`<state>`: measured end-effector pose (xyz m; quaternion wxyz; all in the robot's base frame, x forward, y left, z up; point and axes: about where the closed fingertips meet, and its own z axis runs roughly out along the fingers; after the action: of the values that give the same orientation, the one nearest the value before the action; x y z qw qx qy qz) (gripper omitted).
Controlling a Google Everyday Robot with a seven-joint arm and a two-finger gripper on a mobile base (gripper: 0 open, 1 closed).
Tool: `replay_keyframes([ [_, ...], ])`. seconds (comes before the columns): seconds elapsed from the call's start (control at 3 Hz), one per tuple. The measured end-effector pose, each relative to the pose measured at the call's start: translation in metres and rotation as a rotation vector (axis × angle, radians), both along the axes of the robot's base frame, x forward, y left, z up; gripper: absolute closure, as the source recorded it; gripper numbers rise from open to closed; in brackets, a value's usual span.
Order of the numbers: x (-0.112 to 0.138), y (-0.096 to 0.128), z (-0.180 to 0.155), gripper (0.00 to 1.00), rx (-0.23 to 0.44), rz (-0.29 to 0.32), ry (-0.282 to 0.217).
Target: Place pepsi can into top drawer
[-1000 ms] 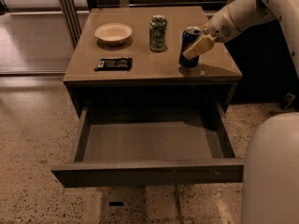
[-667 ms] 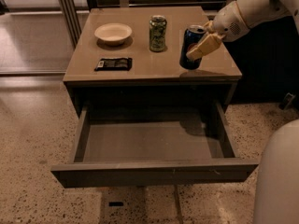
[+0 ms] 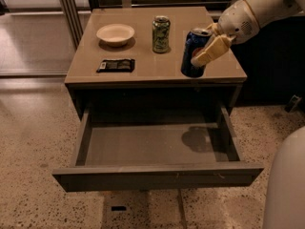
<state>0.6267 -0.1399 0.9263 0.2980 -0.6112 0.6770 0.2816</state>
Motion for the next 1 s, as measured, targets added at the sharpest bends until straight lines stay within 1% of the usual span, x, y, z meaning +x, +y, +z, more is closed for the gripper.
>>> replay_keyframes([
  [0.33,0.001,0.008,-0.009,1.00,-0.041,0.025,-0.022],
  [0.67,-0.012,0.005,-0.021,1.00,-0.088,0.039,-0.079],
  [1.0,-0.035,0.001,-0.051,1.00,-0.118,0.036,-0.099],
])
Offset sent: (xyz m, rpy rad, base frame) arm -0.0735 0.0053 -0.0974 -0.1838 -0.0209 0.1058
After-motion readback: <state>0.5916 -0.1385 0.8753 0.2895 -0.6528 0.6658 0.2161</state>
